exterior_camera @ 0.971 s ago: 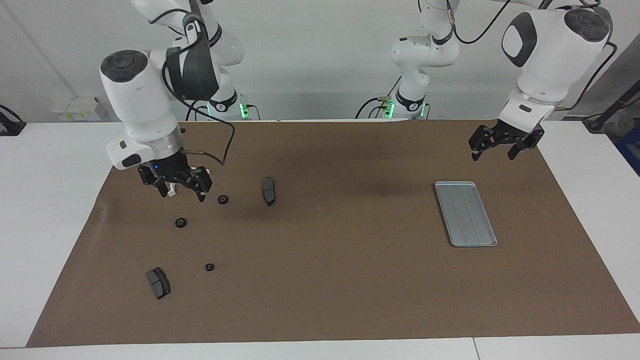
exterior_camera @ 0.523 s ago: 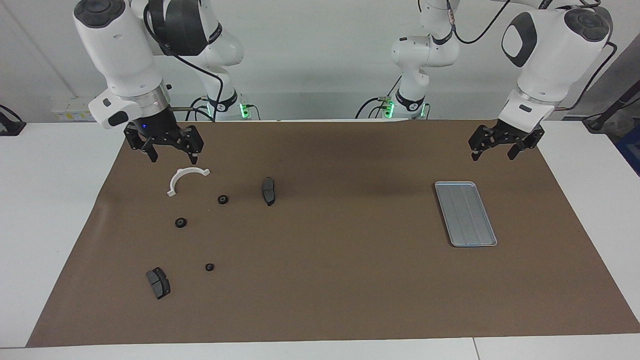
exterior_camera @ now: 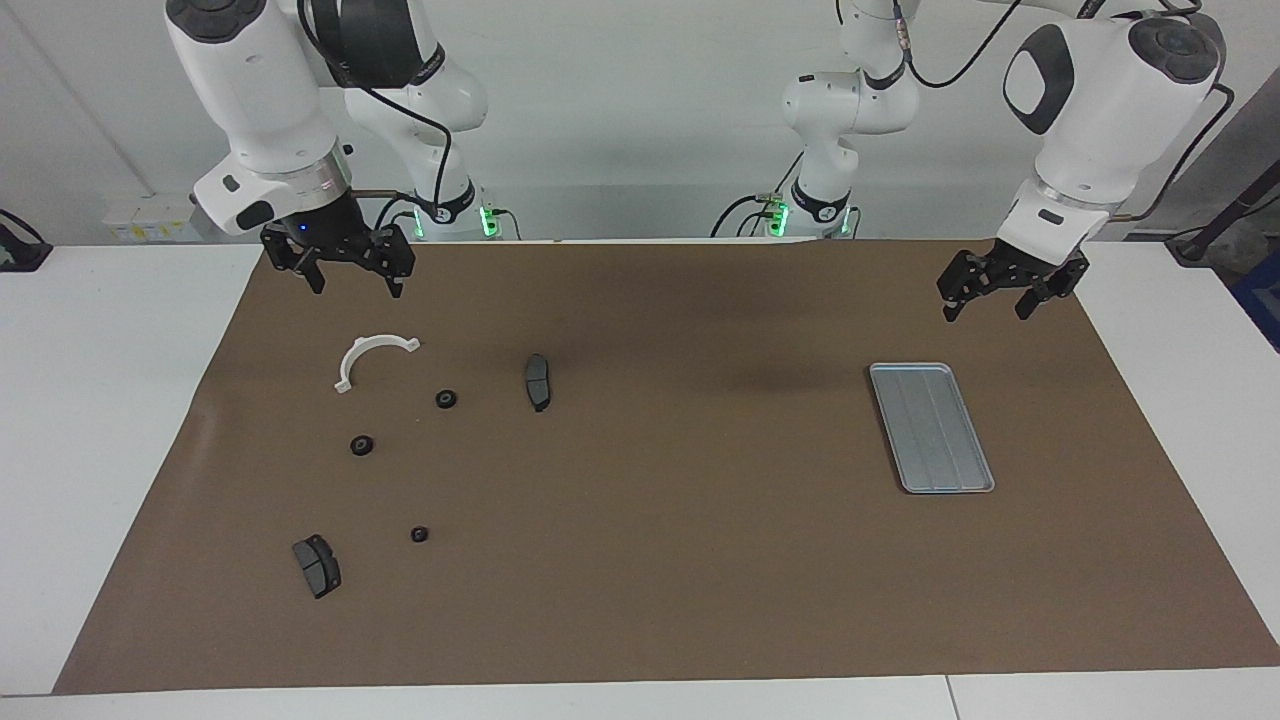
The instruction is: Place bearing gear from tray to pile
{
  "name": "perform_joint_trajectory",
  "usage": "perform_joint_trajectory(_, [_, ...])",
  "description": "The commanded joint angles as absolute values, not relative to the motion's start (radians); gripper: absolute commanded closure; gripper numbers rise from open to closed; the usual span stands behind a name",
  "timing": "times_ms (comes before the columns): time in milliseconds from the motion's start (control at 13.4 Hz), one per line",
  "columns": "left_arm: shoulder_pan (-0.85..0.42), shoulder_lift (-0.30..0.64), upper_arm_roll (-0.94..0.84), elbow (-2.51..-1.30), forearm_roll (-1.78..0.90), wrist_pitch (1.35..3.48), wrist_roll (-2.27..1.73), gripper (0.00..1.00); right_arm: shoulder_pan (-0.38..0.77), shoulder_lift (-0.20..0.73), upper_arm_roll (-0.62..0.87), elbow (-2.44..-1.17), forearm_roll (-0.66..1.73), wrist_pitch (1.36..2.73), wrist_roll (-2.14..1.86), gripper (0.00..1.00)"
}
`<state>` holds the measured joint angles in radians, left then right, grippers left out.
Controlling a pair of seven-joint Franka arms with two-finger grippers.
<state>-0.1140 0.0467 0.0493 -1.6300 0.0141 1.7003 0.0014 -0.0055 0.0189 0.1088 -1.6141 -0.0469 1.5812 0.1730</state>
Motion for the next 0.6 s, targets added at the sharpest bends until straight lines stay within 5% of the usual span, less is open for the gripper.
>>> perform_joint_trajectory(0, [-0.114,0.015,0.051,-1.666,0.028,1.712,0.005,0.00,-0.014,-0.029,0.112,-1.681,-0.037,1.603,0.146,0.00])
perform_joint_trajectory(523, [-0.114,0.015,0.051,-1.666,0.026,1.712,0.005,0.00,-0.014,-0.032,0.112,-1.693,-0.035,1.621,0.155,0.00])
